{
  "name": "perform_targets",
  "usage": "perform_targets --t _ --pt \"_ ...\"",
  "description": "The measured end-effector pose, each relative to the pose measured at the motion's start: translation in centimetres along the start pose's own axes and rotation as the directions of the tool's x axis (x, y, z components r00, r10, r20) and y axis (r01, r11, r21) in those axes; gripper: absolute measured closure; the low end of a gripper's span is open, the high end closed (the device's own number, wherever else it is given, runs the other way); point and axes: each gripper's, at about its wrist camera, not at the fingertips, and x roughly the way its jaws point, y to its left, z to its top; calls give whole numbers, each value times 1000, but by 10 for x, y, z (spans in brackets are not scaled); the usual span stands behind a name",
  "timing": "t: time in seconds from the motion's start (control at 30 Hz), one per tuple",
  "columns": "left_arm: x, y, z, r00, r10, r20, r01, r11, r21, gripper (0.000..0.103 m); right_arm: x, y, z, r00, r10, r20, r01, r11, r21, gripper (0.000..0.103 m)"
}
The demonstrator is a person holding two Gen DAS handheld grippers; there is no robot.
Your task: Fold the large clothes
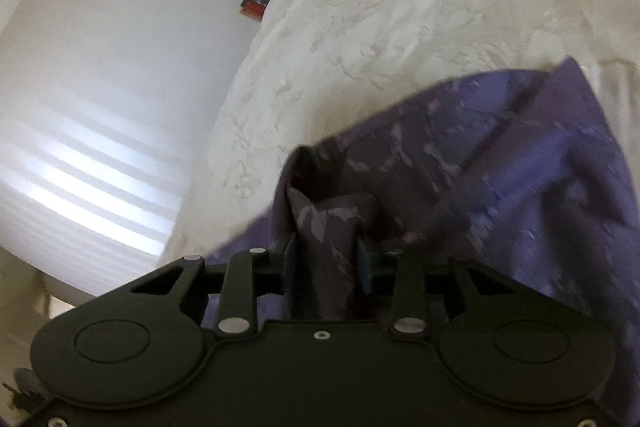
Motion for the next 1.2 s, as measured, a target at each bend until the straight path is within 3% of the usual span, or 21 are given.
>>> perform_targets --t 0.13,0.2,0.4,0.5,0.63,0.7,0.77,0.8,0.9,1.07,1.2 --pt "2 -4 -2 1000 7 8 -7 1000 4 56 -5 3 15 990 115 77 -117 993 22 49" --pt "1 -4 -5 1000 8 13 -8 1000 1 56 -7 2 18 987 116 114 -119 993 25 48" --pt "2 -3 -6 1000 5 17 -5 1000 -3 56 -6 -4 14 988 -89 126 91 996 -7 48" --pt "2 -5 -7 1000 10 21 -10 1000 1 56 -10 5 5 982 -124 142 137 986 -89 48" --pt "1 -7 -7 1000 15 24 -15 1000 -5 56 -9 21 3 987 -78 138 105 974 -199 48" --pt "0 -7 -7 1000 19 25 -19 1000 -5 56 1 29 0 982 -158 107 183 940 -287 48" --pt "-1 -8 -8 999 23 29 -23 1000 -12 56 17 31 -6 944 -320 74 324 869 -373 53" --pt "-1 -9 -7 999 25 30 -24 1000 -14 56 20 30 -9 932 -355 78 356 849 -391 53" --pt "-5 -7 -4 1000 14 25 -13 999 -39 54 7 42 -20 928 -341 151 373 838 -397 48" --pt "-25 -5 1 998 29 53 -25 996 -85 52 -37 73 -47 946 -204 251 302 837 -456 45" --pt "-44 -14 5 991 64 118 -59 997 -45 51 -51 106 -83 976 -64 210 185 757 -627 45"
